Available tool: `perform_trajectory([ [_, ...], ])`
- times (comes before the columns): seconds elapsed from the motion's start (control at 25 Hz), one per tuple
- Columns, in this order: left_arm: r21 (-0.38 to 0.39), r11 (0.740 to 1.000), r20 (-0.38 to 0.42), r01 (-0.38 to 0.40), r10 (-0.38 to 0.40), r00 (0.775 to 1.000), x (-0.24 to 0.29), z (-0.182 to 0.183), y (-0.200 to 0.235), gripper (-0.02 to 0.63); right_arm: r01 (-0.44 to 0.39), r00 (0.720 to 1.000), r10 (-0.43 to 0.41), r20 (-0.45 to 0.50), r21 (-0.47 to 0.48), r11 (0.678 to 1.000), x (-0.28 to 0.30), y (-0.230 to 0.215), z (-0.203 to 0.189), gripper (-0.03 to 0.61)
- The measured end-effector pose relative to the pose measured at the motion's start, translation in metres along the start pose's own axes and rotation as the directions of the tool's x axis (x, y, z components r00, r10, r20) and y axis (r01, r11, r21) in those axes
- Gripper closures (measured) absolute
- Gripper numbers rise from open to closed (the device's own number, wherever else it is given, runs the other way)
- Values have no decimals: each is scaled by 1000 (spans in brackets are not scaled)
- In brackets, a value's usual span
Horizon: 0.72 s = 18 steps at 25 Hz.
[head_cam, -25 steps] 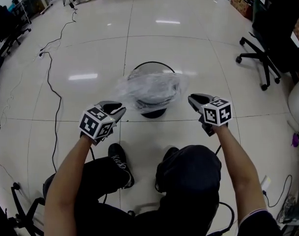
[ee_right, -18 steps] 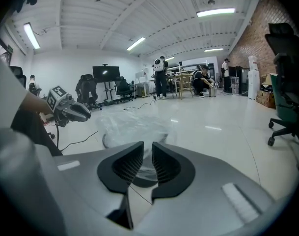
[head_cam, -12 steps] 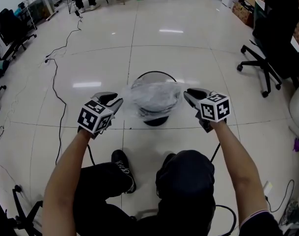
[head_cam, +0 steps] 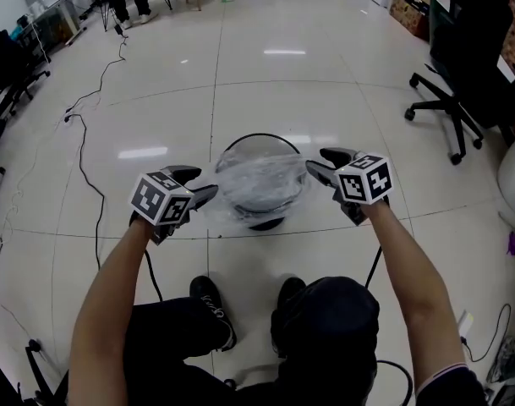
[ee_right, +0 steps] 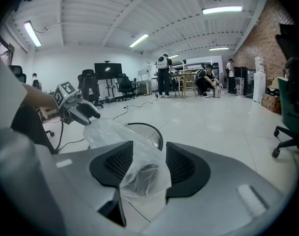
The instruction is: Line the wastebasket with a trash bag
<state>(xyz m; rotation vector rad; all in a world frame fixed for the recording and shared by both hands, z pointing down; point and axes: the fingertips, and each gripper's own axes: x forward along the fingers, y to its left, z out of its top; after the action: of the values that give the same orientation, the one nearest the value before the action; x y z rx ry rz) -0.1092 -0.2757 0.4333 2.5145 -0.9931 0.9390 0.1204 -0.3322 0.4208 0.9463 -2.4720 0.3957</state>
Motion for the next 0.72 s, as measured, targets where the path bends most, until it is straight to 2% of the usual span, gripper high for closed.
perform_trajectory([
  [0.16,16,998,-26,59,-58,998,16,4,-1,393,-24,999,24,-33,-8,1000,12,-9,-5,365],
  [0.2,28,997,-32,75,-74,997,18,4,-3,415,-34,998,33,-47,-13,999,14,-8,-8,367],
  [0.24,45,995,-36,89,-88,995,19,5,-6,481,-46,997,45,-62,-23,999,17,-7,-10,372],
  [0.32,77,991,-36,109,-106,994,20,8,-9,601,-72,994,67,-88,-57,996,19,-3,-13,466],
  [0.4,94,989,-29,112,-110,994,21,12,-8,601,-86,992,77,-97,-89,992,19,-2,-13,569],
  [0.56,110,992,7,63,-64,998,21,23,9,601,-78,994,69,-80,-113,991,22,-9,-3,577],
  [0.72,106,994,51,-20,15,999,22,35,32,601,-37,999,32,-40,-125,991,30,-15,13,577],
])
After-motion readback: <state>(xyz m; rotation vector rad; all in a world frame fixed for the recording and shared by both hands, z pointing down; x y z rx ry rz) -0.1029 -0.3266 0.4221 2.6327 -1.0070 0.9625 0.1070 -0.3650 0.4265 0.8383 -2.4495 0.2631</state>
